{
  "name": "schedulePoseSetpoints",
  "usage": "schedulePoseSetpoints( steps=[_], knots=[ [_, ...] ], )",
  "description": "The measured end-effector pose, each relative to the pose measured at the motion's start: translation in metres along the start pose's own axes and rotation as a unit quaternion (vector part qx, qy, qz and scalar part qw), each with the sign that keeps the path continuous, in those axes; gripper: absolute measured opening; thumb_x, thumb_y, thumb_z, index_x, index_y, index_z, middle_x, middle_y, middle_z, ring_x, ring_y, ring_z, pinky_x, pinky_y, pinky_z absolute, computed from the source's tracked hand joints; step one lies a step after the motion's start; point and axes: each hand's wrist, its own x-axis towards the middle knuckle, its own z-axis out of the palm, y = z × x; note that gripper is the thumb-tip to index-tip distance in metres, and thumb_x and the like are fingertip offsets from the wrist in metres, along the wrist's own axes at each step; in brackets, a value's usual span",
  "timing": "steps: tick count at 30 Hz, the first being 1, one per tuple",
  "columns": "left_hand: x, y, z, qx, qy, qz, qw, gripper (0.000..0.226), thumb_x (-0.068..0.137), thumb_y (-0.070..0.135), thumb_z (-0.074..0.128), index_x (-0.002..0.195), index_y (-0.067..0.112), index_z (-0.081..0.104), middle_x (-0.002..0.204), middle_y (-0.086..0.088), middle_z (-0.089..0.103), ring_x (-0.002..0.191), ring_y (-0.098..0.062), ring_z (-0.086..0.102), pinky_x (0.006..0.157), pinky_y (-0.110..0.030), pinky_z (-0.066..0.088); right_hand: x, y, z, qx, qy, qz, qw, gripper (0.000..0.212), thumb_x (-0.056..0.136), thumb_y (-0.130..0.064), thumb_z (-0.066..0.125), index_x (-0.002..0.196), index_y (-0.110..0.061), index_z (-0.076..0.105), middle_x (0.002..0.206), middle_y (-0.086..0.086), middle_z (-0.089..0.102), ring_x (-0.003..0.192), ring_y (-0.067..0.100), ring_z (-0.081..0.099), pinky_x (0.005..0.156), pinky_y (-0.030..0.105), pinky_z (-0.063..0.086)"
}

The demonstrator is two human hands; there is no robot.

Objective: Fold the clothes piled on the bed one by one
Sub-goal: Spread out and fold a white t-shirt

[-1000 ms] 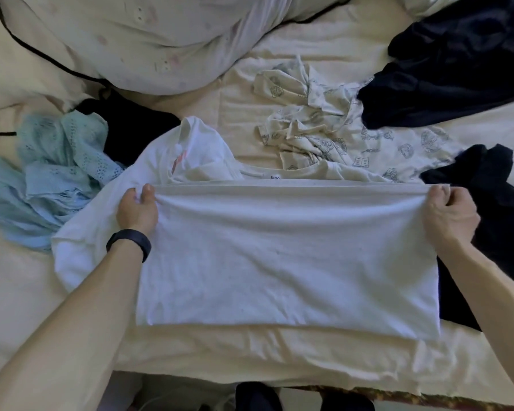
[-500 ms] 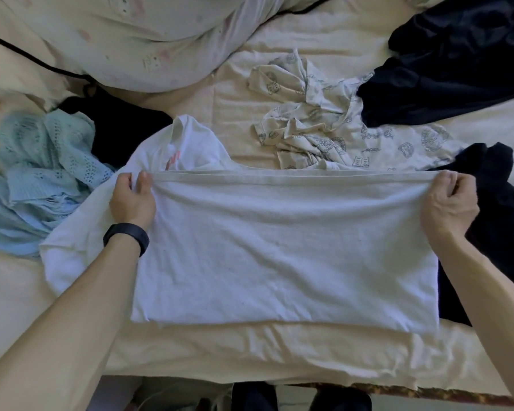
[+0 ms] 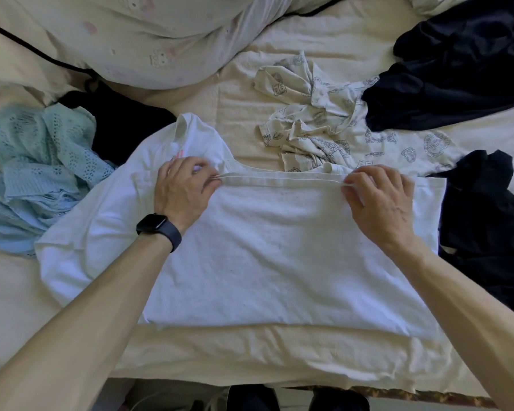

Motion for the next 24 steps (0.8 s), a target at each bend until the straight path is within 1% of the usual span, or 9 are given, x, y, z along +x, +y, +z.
schedulePoseSetpoints(
  steps=[3, 6, 8, 10, 13, 15, 18, 21, 24],
  knots=[
    [0.004, -0.004, -0.007, -0.004, 0.018, 0.014, 1.0, 0.017, 0.094, 0.034, 0.067, 0.093, 0.02, 0.078, 0.103, -0.001, 0.071, 0.1, -0.028, 0.064, 0.096, -0.04, 0.041, 0.008, 0.004, -0.003, 0.01, 0.003, -0.013, 1.0, 0.012, 0.099, -0.026, 0.066, 0.098, -0.014, 0.069, 0.105, 0.003, 0.07, 0.109, 0.034, 0.059, 0.091, 0.048, 0.037],
    [0.013, -0.011, -0.012, -0.064, -0.008, -0.059, 0.996, 0.019, 0.097, 0.031, 0.063, 0.092, 0.018, 0.075, 0.092, -0.002, 0.072, 0.097, -0.031, 0.064, 0.088, -0.038, 0.042, 0.014, 0.006, -0.006, 0.021, -0.018, 0.021, 0.999, 0.014, 0.102, -0.026, 0.06, 0.099, -0.013, 0.064, 0.098, 0.004, 0.07, 0.103, 0.033, 0.058, 0.092, 0.048, 0.035],
    [0.02, -0.019, -0.012, -0.054, -0.048, -0.096, 0.993, 0.02, 0.098, 0.031, 0.06, 0.091, 0.017, 0.072, 0.09, -0.005, 0.07, 0.1, -0.034, 0.063, 0.083, -0.039, 0.04, 0.017, 0.005, -0.004, 0.019, -0.045, 0.049, 0.998, 0.015, 0.103, -0.027, 0.058, 0.101, -0.013, 0.063, 0.099, 0.005, 0.069, 0.103, 0.035, 0.056, 0.095, 0.049, 0.033],
    [0.022, -0.022, -0.011, -0.033, -0.072, -0.069, 0.994, 0.019, 0.098, 0.031, 0.058, 0.09, 0.017, 0.069, 0.089, -0.005, 0.067, 0.097, -0.034, 0.061, 0.081, -0.04, 0.039, 0.022, 0.002, -0.002, 0.011, -0.074, 0.065, 0.995, 0.017, 0.103, -0.029, 0.057, 0.102, -0.013, 0.063, 0.101, 0.007, 0.067, 0.104, 0.036, 0.055, 0.096, 0.048, 0.032],
    [0.016, -0.021, -0.015, -0.019, -0.025, -0.003, 0.999, 0.014, 0.094, 0.032, 0.063, 0.091, 0.018, 0.067, 0.087, -0.002, 0.064, 0.081, -0.028, 0.058, 0.074, -0.036, 0.038, 0.026, -0.002, -0.001, 0.005, -0.095, 0.091, 0.991, 0.018, 0.103, -0.03, 0.056, 0.105, -0.014, 0.065, 0.105, 0.008, 0.066, 0.107, 0.036, 0.053, 0.098, 0.048, 0.032],
    [0.011, -0.021, -0.016, -0.003, -0.011, 0.037, 0.999, 0.014, 0.092, 0.032, 0.07, 0.092, 0.018, 0.069, 0.091, -0.002, 0.064, 0.08, -0.027, 0.058, 0.073, -0.037, 0.04, 0.025, -0.003, 0.0, 0.003, -0.099, 0.101, 0.99, 0.019, 0.103, -0.029, 0.055, 0.106, -0.013, 0.065, 0.107, 0.009, 0.065, 0.107, 0.037, 0.053, 0.097, 0.046, 0.032],
    [0.008, -0.024, -0.014, 0.014, -0.013, 0.084, 0.996, 0.015, 0.092, 0.03, 0.071, 0.092, 0.015, 0.071, 0.094, -0.004, 0.064, 0.081, -0.03, 0.062, 0.075, -0.041, 0.044, 0.025, -0.004, 0.001, 0.007, -0.101, 0.112, 0.989, 0.02, 0.104, -0.028, 0.052, 0.108, -0.011, 0.064, 0.107, 0.01, 0.064, 0.106, 0.037, 0.052, 0.096, 0.046, 0.031],
    [0.011, -0.026, -0.014, 0.052, 0.03, 0.129, 0.99, 0.017, 0.094, 0.026, 0.07, 0.083, 0.013, 0.071, 0.089, -0.004, 0.068, 0.077, -0.031, 0.064, 0.071, -0.04, 0.046, 0.024, -0.005, 0.003, 0.007, -0.098, 0.119, 0.988, 0.021, 0.105, -0.028, 0.051, 0.108, -0.011, 0.063, 0.107, 0.01, 0.064, 0.106, 0.037, 0.051, 0.095, 0.045, 0.03],
    [0.014, -0.025, -0.014, 0.144, 0.072, 0.184, 0.97, 0.028, 0.098, 0.022, 0.065, 0.072, 0.012, 0.066, 0.077, -0.002, 0.067, 0.066, -0.026, 0.063, 0.064, -0.036, 0.046, 0.023, -0.004, 0.004, 0.009, -0.091, 0.115, 0.989, 0.02, 0.105, -0.028, 0.051, 0.107, -0.011, 0.063, 0.106, 0.01, 0.064, 0.105, 0.037, 0.051, 0.094, 0.045, 0.03]
  ],
)
